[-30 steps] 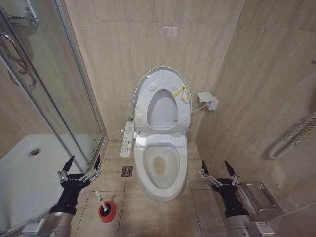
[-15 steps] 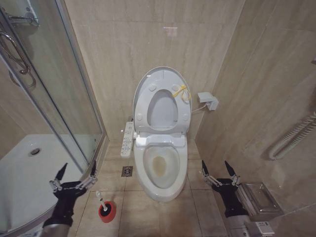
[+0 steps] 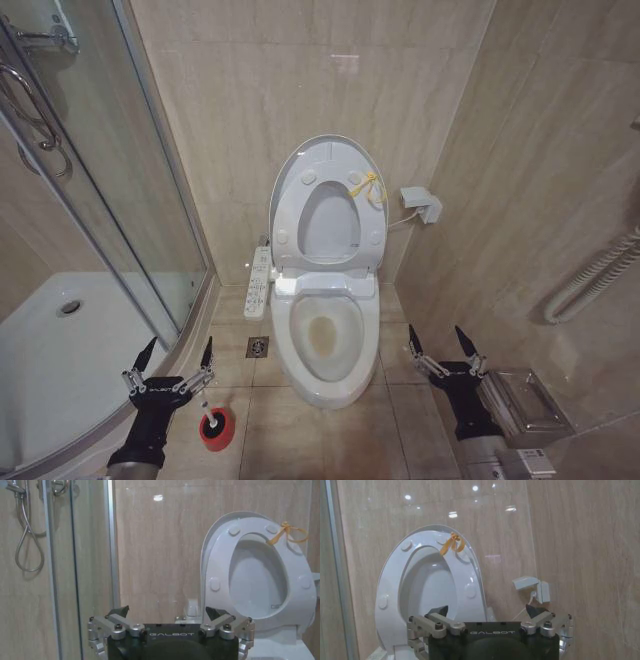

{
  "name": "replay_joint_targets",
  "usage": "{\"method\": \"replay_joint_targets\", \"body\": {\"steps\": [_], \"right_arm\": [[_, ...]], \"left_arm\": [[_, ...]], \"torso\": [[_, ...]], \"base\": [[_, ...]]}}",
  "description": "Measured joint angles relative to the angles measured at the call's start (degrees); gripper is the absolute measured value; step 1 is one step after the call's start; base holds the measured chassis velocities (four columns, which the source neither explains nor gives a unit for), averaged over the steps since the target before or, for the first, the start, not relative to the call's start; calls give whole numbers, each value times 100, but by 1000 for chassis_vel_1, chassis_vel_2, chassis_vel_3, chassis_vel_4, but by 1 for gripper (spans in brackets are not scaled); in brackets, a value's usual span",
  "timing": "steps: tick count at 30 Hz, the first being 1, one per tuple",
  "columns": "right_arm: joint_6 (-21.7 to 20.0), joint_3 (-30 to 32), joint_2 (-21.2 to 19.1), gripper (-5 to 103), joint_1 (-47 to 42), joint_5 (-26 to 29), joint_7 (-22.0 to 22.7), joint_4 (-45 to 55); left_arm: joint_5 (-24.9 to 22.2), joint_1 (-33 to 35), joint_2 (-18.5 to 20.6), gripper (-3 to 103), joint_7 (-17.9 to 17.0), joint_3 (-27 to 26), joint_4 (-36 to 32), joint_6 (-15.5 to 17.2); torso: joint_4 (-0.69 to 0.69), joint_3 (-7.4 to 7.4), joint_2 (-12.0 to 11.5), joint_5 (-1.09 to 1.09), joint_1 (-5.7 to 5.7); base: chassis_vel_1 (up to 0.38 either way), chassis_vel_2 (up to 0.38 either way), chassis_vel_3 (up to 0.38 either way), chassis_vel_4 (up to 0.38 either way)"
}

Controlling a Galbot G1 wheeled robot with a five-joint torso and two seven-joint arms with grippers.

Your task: Open the toilet lid, clean the toilet bowl with a toilet brush, close the toilet lid, and flush.

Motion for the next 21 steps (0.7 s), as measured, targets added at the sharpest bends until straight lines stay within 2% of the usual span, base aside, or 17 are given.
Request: {"method": "replay_joint_targets", "body": {"steps": [10,21], "right_arm": [[0,0,0,100,0,0,0,0],[0,0,0,100,0,0,0,0]], "left_arm": [[45,-33,-17,100,-312,264,54,15],[38,-37,-14,100,-327,265,56,19]], "torso": [[0,0,0,0,0],[0,0,0,0,0]], "base": [[0,0,0,0],[0,0,0,0]]}}
